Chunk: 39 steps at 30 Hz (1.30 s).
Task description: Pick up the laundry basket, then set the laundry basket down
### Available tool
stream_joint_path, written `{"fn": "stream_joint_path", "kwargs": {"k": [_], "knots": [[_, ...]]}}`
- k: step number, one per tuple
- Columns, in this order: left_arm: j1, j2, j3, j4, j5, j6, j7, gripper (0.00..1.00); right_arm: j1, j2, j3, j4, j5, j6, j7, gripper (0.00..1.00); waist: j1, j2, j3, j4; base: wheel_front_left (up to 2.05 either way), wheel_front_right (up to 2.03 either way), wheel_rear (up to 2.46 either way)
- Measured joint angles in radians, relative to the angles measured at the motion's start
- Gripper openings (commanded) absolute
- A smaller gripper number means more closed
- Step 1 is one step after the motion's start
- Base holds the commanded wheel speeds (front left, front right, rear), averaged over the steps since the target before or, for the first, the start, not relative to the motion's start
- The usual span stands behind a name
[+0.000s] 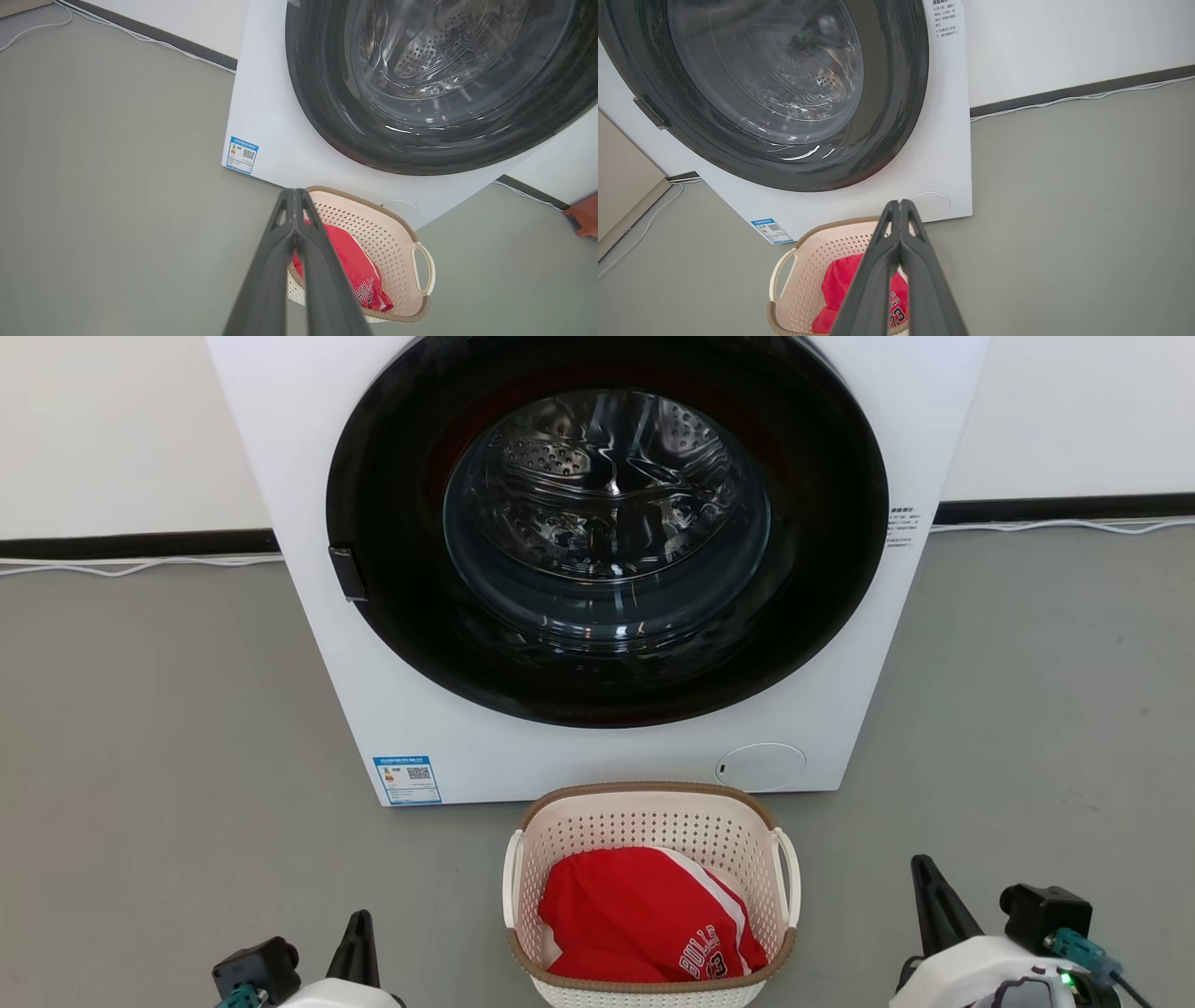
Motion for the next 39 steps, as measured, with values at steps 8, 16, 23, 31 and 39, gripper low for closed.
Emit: {"fn": "stream_joint_path", "kwargs": {"k": [8,16,23,31,39], "knots": [[0.000,0.000,0.009,-0.019,-0.082,-0.010,0.021,0.00,0.000,0.000,-0.002,-0.027,0.098,0.000,0.024,0.00,-0.0001,0.0000,0.004,0.002,0.00,0.00,0.00],[0.000,0.001,0.020,-0.038,-0.161,-0.020,0.040,0.00,0.001,0.000,-0.006,-0.053,0.197,0.000,0.043,0.00,-0.0001,0.0000,0.007,0.004,0.00,0.00,0.00],[0.000,0.001,0.027,-0.052,-0.230,-0.032,0.066,0.00,0.001,0.000,-0.010,-0.077,0.281,0.000,0.064,0.00,-0.0001,0.0000,0.011,0.005,0.00,0.00,0.00],[0.000,0.002,0.038,-0.070,-0.309,-0.045,0.088,0.00,0.003,0.000,-0.018,-0.101,0.381,0.000,0.086,0.00,-0.0002,0.0000,0.014,0.007,0.00,0.00,0.00],[0.000,0.002,0.046,-0.086,-0.379,-0.054,0.104,0.00,0.005,0.000,-0.024,-0.122,0.467,0.000,0.105,0.00,-0.0002,0.0000,0.017,0.008,0.00,0.00,0.00]]}}
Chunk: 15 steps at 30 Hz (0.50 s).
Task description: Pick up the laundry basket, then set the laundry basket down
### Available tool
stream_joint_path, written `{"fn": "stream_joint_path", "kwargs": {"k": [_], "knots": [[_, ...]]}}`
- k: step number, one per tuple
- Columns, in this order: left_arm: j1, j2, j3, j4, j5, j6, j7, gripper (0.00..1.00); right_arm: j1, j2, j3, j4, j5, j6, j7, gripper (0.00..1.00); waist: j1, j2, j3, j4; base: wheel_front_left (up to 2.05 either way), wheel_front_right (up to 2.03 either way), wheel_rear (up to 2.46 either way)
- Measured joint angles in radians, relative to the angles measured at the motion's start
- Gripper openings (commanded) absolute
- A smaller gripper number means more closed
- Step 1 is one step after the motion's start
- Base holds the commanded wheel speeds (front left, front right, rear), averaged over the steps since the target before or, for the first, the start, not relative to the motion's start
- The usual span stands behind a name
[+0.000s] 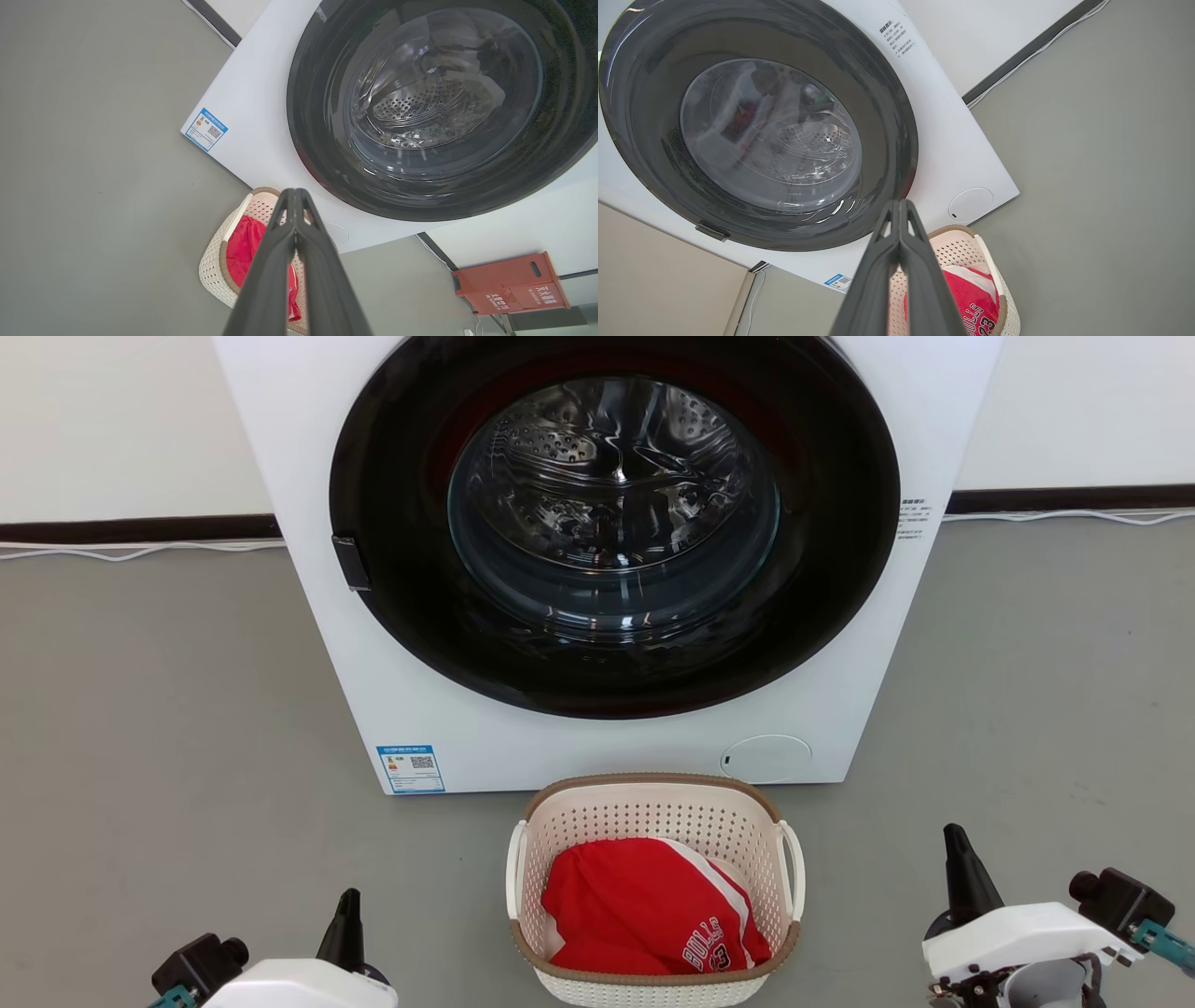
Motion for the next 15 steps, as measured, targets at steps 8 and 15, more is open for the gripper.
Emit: {"fn": "stream_joint_path", "kwargs": {"k": [8,15], "knots": [[0.000,0.001,0.011,-0.020,-0.081,-0.010,0.027,0.00,0.001,0.000,-0.005,-0.026,0.099,0.000,0.021,0.00,0.0000,0.0000,0.004,0.002,0.00,0.00,0.00],[0.000,0.001,0.020,-0.037,-0.160,-0.018,0.049,0.00,0.018,0.000,-0.010,-0.054,0.196,0.000,0.049,0.00,0.0000,0.0000,0.007,0.004,0.00,0.00,0.00]]}}
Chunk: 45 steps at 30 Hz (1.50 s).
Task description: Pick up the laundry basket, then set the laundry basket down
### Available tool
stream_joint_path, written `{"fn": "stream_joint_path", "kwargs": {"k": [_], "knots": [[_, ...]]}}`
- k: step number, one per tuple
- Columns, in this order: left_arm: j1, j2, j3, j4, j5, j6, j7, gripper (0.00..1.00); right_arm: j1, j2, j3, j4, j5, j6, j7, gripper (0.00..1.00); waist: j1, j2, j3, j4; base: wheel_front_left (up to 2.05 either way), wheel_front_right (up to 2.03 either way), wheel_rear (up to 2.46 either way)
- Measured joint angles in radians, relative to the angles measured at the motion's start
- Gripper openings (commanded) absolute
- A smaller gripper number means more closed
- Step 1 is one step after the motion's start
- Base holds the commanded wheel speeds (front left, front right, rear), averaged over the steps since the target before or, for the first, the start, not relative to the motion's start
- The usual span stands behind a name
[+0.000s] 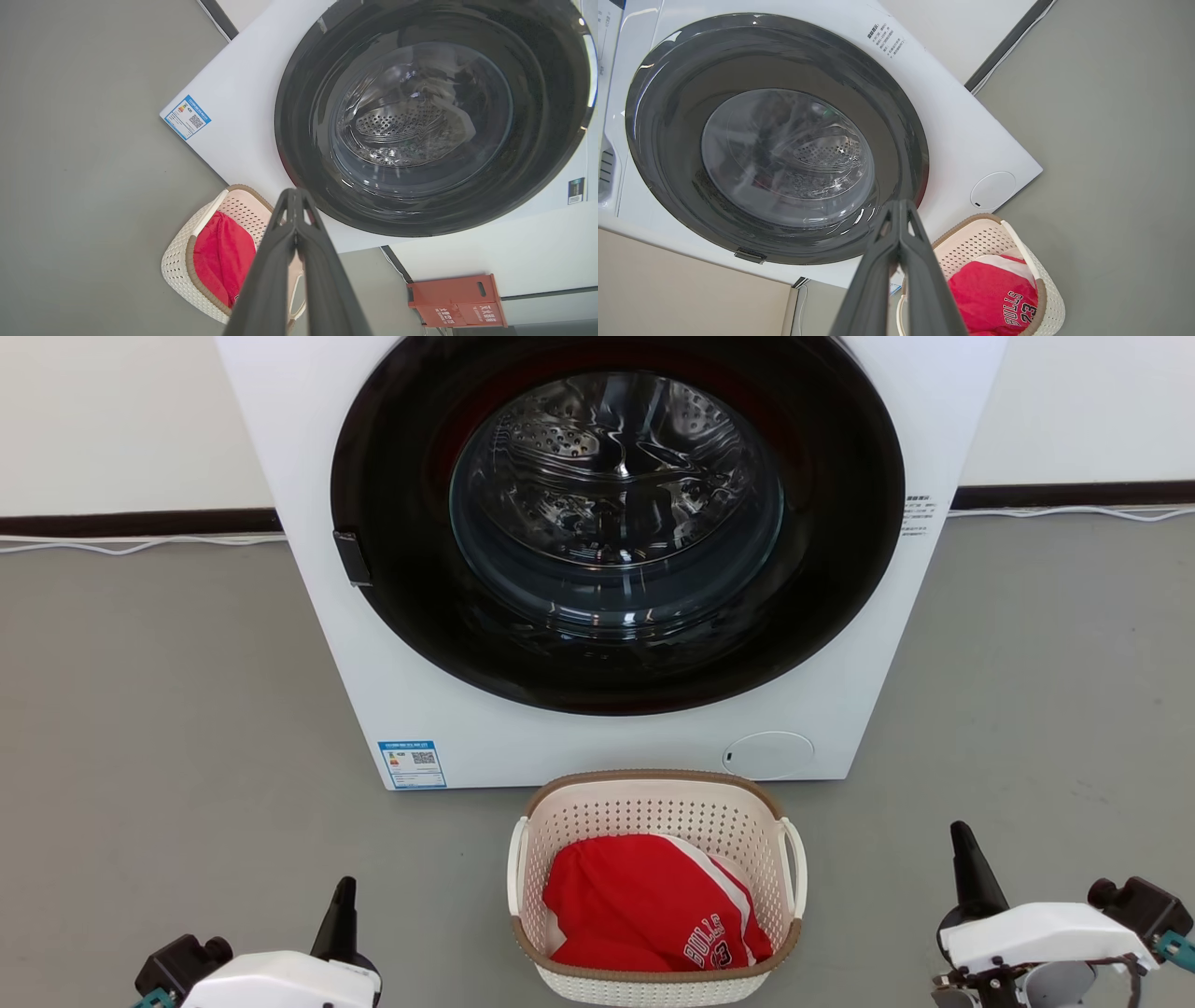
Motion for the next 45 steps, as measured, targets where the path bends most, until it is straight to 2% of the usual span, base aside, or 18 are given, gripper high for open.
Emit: {"fn": "stream_joint_path", "kwargs": {"k": [45], "knots": [[-0.002,0.004,0.058,-0.103,-0.457,-0.070,0.132,0.00,0.019,0.000,-0.030,-0.142,0.563,-0.002,0.134,0.00,0.0000,0.0000,0.021,0.010,0.00,0.00,0.00]]}}
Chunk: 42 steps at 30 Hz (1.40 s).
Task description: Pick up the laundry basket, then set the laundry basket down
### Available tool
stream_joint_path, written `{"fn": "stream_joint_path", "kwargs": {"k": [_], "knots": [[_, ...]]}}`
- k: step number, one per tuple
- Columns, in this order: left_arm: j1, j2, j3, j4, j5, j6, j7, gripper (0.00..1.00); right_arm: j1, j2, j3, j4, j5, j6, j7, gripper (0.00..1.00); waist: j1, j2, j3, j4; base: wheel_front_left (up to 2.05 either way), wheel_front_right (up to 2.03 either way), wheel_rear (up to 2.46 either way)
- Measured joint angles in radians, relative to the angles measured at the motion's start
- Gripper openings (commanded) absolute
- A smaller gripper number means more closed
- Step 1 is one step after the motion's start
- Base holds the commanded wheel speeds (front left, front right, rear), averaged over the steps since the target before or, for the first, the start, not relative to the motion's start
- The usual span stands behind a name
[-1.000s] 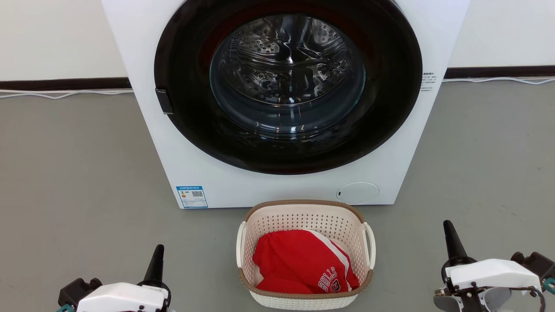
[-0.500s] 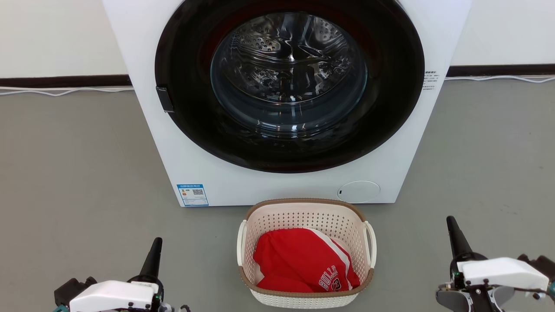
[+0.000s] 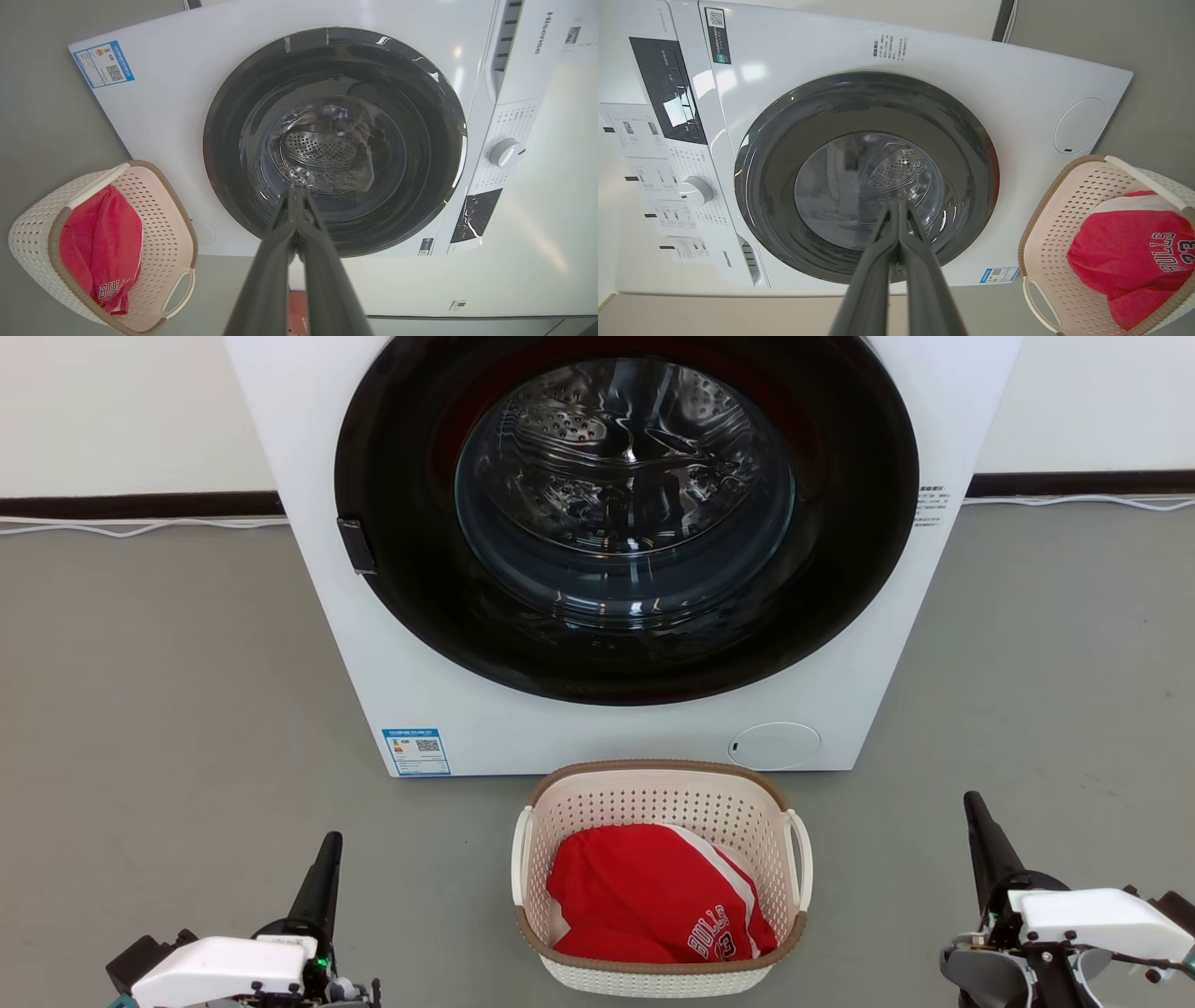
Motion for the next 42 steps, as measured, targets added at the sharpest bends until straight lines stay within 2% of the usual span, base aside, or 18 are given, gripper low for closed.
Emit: {"fn": "stream_joint_path", "kwargs": {"k": [14,42], "knots": [[-0.004,0.001,0.016,-0.032,-0.134,-0.025,0.035,0.00,0.006,0.000,-0.006,-0.045,0.169,0.000,0.036,0.00,0.0000,0.0000,0.006,0.003,0.00,0.00,0.00],[-0.004,0.002,0.018,-0.033,-0.139,-0.025,0.035,0.00,0.006,0.000,-0.007,-0.047,0.171,0.000,0.036,0.00,0.0000,0.0000,0.006,0.003,0.00,0.00,0.00]]}}
